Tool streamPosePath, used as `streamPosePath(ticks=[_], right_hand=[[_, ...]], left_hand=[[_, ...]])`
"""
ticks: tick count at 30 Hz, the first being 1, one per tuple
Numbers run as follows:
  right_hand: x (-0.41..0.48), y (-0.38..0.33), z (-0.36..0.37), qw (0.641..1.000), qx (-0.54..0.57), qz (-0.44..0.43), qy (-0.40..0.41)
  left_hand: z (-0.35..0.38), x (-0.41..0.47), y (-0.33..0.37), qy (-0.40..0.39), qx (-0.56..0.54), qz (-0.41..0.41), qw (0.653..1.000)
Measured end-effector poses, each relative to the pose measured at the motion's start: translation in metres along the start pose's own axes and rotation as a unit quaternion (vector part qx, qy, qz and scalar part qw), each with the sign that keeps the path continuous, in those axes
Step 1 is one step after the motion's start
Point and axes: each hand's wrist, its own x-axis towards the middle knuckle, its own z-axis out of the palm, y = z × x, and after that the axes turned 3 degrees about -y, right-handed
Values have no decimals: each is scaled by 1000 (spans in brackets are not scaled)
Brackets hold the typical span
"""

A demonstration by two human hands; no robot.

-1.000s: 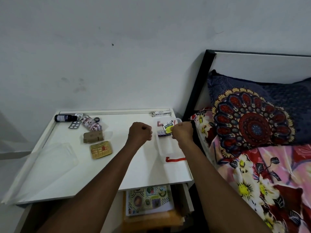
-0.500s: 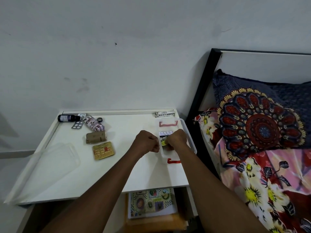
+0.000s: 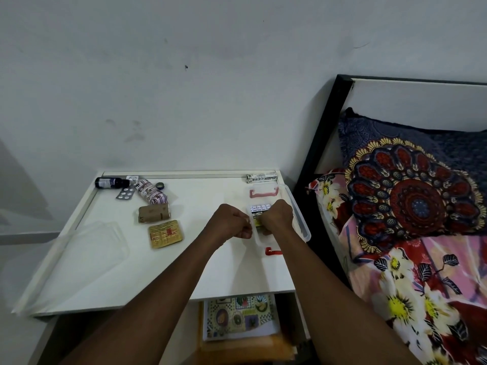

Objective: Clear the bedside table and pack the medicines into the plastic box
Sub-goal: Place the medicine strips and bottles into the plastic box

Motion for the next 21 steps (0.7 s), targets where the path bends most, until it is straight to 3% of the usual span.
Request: streamPosePath(ticks=[6,13,21], right_hand=[[-2,-1,-6,1000,24,16,3],[1,2,-8,984,160,74,-13],[-7,-8,-14,988,145,35,-29]], left_hand=[[-1,0,2,0,-15,-8,1000],[-1,-1,1,-3,-25,-14,1000],[-2,0,2,1,-41,-23,999]])
